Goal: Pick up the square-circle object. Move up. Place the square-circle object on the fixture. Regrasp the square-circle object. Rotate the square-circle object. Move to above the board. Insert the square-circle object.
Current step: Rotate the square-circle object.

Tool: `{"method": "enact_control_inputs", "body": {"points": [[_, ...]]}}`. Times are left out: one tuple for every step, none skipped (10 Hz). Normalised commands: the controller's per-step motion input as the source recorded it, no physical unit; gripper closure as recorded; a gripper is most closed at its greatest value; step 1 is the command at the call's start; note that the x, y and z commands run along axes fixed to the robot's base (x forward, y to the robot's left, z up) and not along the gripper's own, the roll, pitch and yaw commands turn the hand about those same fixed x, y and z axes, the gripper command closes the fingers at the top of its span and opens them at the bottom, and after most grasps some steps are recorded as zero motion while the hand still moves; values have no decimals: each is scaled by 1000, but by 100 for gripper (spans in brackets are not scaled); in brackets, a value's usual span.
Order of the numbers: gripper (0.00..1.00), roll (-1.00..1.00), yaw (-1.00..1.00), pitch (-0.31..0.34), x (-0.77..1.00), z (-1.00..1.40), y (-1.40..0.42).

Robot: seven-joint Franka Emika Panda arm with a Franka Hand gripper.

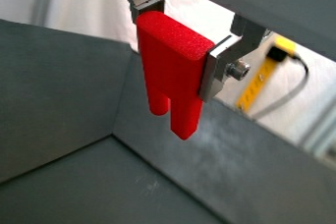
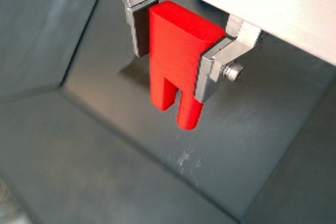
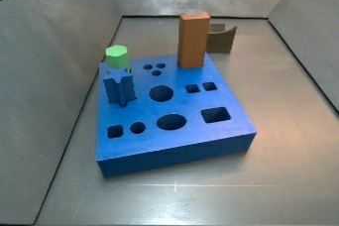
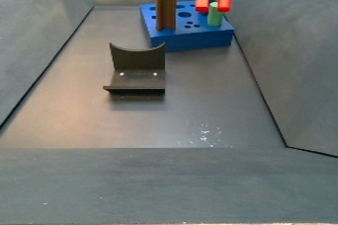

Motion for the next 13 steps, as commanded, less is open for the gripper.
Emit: {"method": "enact_control_inputs", "body": {"points": [[100,-928,-1000,103,-25,29,34],[100,-923,-1000,156,-20,20,24],[100,-921,-1000,206,-27,27,17],[100,-928,-1000,269,-49,47,14],[100,-942,-1000,315,-58,56,18],[100,-964,-1000,361,-62,62,18],[100,-992,-1000,401,-47,58,17],[100,-1000,-987,433,-32,55,19],[100,-713,-637,399,5,67,15],[100,-552,-463,347,27,61,17],[100,-303,-221,234,46,12,10],[100,-29,-1000,22,-68,0,34],[100,-25,-1000,15,-87,15,37]]}}
